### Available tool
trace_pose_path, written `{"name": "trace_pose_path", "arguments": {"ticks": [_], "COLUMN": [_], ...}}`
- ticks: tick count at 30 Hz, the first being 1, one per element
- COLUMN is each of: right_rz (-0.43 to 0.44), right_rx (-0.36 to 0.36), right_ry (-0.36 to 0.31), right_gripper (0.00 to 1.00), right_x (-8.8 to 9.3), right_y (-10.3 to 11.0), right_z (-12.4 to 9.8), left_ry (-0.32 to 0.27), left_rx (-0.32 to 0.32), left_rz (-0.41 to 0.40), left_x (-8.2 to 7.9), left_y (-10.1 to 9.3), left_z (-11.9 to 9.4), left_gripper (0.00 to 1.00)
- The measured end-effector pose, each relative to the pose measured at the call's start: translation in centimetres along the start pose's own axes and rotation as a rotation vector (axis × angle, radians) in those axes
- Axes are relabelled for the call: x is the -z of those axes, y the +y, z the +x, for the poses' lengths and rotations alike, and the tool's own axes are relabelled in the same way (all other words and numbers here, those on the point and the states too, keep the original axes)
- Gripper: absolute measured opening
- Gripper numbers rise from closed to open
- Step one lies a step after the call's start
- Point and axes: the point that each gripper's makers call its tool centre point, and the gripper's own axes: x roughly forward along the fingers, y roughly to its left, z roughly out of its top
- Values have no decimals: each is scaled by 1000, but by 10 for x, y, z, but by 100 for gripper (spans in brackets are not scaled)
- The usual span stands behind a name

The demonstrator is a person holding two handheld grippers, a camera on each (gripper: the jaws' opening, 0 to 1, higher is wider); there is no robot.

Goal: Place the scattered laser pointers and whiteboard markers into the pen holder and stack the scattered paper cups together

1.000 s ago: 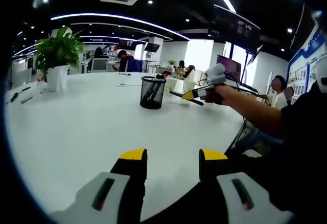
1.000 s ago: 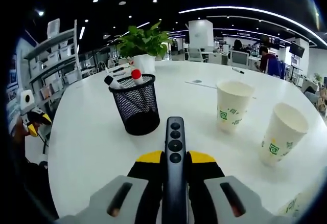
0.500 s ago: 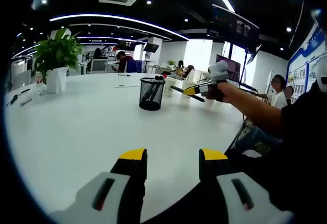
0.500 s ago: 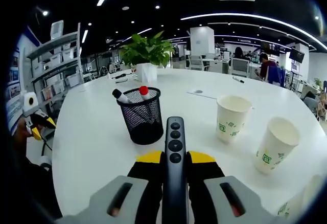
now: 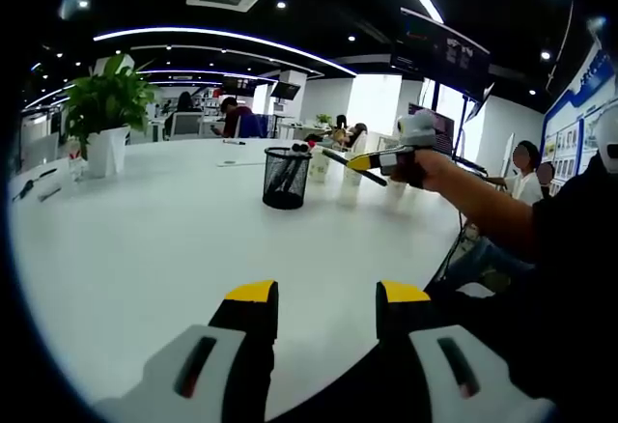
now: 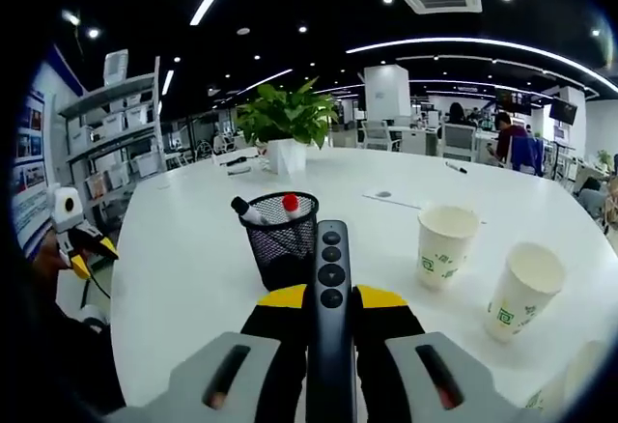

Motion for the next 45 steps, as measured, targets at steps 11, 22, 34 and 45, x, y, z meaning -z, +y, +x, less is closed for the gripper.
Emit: {"name": "trace_pose_path", "arguments": {"ticks": [11,22,34,45], "right_rz": [-48,-74,-116,-178], "right_rx": [-17,-20,-40,-55], "right_ry": [-2,-6,6,33], "right_gripper": [20,20,20,20], "right_x": [-12,-22,-29,-39], "right_y": [12,18,40,48], "right_z": [0,-4,-5,1], "left_ry": [-2,-8,-14,-20], "left_rx": [-2,-4,-7,-8], "left_rz": [-4,-8,-11,-7], "left_x": [2,2,3,1], "left_y": [0,1,1,2], "left_z": [-1,-4,-6,-9], "left_gripper": [42,42,42,42]}}
